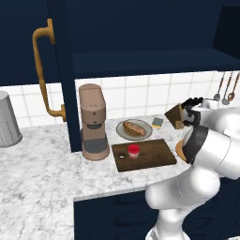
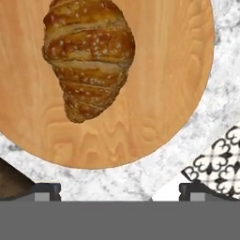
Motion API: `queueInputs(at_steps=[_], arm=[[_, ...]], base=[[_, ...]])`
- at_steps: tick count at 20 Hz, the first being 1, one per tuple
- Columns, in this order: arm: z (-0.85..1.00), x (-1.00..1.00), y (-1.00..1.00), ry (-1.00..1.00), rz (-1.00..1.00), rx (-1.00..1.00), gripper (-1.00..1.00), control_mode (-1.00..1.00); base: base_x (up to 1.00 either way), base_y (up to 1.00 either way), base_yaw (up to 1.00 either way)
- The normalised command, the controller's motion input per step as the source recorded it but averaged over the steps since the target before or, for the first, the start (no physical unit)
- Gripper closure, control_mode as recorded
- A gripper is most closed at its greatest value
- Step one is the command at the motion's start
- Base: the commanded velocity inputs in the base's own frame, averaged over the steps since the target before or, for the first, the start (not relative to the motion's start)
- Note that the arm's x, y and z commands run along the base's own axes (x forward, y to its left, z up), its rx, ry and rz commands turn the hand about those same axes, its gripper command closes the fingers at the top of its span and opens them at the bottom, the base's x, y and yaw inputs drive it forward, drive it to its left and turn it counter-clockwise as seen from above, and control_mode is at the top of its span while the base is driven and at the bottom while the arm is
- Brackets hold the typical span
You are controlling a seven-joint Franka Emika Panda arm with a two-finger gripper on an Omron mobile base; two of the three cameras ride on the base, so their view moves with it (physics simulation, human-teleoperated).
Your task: From the different types of pastries on the counter, select a croissant and place it on the cutting board. Then retrieve a jar of jam from the cabinet and place it alongside the croissant on the cutting board.
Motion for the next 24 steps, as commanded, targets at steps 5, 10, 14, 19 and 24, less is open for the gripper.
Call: queueInputs(at_steps=[5,10,14,19,24], arm=[[-0.05,0.61,-0.01,-0.07,0.02,0.0,-1.0,-1.0],[-0.01,0.38,-0.28,-0.04,0.06,0.0,-1.0,-1.0],[-0.09,0.23,-0.43,-0.02,0.09,-0.01,-1.0,-1.0],[-0.14,0.18,-0.25,-0.01,0.12,0.0,-1.0,-1.0],[-0.34,0.0,-0.04,0.0,0.13,0.0,-1.0,-1.0]], base=[[0.0,0.0,0.0],[0.0,0.0,0.0],[0.0,0.0,0.0],[0.0,0.0,0.0],[0.0,0.0,0.0]])
